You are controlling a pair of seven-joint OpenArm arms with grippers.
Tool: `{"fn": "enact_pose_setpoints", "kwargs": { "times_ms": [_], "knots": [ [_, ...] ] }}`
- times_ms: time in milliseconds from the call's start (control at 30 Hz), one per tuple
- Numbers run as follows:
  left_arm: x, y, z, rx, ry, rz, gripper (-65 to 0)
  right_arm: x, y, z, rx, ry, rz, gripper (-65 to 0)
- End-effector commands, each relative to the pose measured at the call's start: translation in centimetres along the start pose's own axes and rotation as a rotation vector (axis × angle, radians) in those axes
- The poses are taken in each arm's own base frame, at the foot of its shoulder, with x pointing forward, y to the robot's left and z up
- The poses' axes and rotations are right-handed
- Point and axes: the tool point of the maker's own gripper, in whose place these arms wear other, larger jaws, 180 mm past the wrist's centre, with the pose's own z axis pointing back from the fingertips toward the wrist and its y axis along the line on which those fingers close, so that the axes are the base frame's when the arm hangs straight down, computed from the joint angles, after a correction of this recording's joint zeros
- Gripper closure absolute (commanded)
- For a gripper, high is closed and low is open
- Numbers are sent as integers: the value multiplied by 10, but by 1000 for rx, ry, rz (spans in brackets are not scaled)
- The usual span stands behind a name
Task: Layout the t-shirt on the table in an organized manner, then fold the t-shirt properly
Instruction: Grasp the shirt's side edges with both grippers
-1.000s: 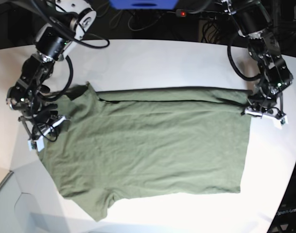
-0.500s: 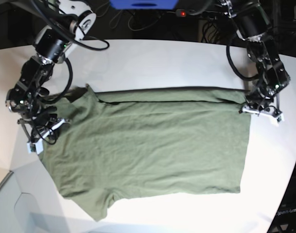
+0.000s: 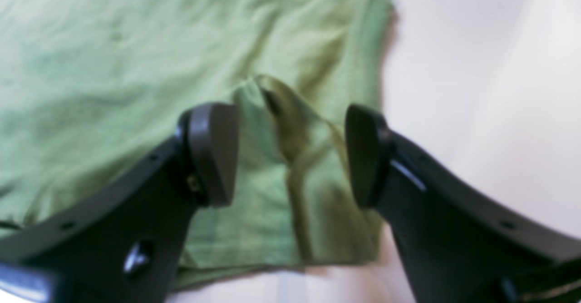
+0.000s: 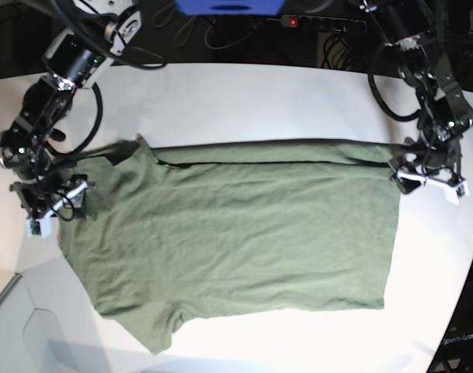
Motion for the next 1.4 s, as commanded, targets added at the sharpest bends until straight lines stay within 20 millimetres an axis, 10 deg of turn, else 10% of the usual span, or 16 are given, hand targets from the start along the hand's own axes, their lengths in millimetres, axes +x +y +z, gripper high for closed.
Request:
{"fn": "enact_pose_setpoints", "kwargs": {
  "times_ms": [0, 533, 767, 1000, 1367],
  "knots": [
    [12, 1, 3, -1, -39, -9, -412, 17, -4, 4, -12, -51, 10, -376],
    [-41, 22, -16, 37, 116, 21, -404, -12, -2, 8, -7, 4, 9, -376],
    [-55, 24, -28, 43, 167, 49, -133, -12, -5, 9, -13, 5, 15, -376],
    [-58, 25, -29, 45, 176, 51, -14, -12, -28, 15, -62, -3, -10, -377],
    [-56, 25, -29, 45, 171, 51, -1, -48, -51, 9, -70, 93, -46, -378]
  ]
}}
